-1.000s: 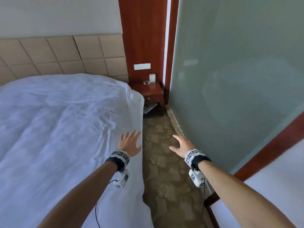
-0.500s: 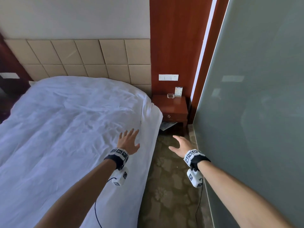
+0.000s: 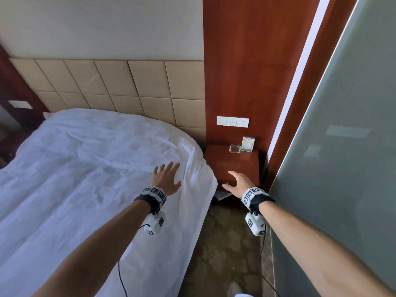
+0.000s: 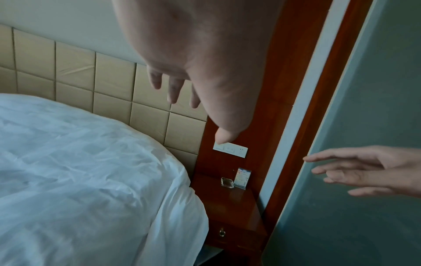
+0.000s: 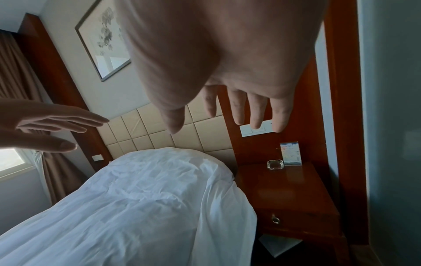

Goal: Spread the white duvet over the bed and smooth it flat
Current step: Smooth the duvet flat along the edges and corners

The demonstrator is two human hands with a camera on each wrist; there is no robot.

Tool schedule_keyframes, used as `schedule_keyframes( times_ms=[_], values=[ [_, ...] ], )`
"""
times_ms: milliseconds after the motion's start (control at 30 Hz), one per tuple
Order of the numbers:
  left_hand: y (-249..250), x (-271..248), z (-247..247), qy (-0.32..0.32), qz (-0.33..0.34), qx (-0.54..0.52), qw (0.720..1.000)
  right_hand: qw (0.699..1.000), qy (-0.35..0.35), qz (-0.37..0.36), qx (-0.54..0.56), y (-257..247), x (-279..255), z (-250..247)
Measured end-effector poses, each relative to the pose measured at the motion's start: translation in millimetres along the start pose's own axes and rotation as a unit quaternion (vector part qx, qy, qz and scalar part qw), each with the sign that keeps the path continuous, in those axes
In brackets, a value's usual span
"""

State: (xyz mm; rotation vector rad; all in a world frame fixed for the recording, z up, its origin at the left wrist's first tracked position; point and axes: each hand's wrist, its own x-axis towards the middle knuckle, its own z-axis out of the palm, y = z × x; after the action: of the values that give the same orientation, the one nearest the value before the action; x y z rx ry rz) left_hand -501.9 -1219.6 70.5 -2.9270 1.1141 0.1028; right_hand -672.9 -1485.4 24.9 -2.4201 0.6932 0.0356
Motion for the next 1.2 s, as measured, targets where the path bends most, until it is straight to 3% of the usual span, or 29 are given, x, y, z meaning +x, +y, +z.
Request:
schedule_keyframes(
  times_ms=[300, 500, 600, 733, 900, 1100, 1200],
  values=[
    [-29.7, 192.3, -20.7, -0.019, -0.047, 0.017, 0.999, 0.998, -0.044, -0.034, 0.004, -10.0, 222.5, -47.5],
    [-69.5, 348.1, -5.9, -0.038, -0.025, 0.042, 0.998, 0.996, -0.079, -0.035, -0.013, -8.4, 358.9, -21.1],
    [-81.6, 414.3, 12.5, -0.077, -0.016, 0.031, 0.996, 0.995, -0.097, -0.008, 0.002, -3.7, 417.5, -2.8],
    [-89.9, 491.7, 51.8, -0.122, -0.015, 0.018, 0.992, 0.992, -0.110, 0.046, 0.050, -1.6, 496.2, 18.6],
    [-100.7, 553.8, 120.9, -0.182, -0.062, -0.048, 0.980, 0.978, -0.133, 0.119, 0.112, 7.8, 592.2, 65.3],
    [-132.8, 624.6, 239.3, -0.197, -0.152, -0.090, 0.964, 0.967, -0.203, 0.103, 0.111, 19.6, 733.2, 170.8],
    [-133.5, 639.0, 280.6, -0.193, -0.174, -0.102, 0.960, 0.959, -0.215, 0.129, 0.135, 28.9, 774.0, 219.6]
  ],
)
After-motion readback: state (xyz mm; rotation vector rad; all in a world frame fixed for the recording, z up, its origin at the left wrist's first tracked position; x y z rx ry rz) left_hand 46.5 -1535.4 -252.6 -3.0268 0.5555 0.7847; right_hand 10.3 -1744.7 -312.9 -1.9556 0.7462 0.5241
